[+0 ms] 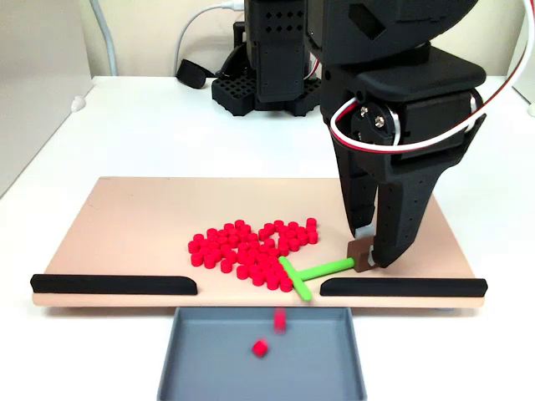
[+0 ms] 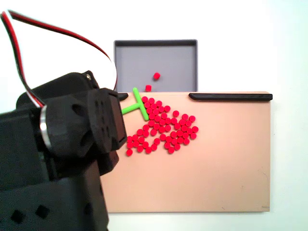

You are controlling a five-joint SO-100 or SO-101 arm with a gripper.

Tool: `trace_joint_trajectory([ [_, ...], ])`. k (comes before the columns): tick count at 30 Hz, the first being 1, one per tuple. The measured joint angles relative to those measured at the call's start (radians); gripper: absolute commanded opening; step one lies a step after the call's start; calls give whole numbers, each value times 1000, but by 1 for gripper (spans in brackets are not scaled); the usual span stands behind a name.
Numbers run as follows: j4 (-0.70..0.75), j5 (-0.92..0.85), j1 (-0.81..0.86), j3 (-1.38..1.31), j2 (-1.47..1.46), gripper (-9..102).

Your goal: Push granules from left to the grey container

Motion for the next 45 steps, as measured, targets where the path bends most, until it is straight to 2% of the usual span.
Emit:
trace_joint_trajectory([
  [19,0,-179,34,0,0,0],
  [45,0,-591,61,0,0,0],
])
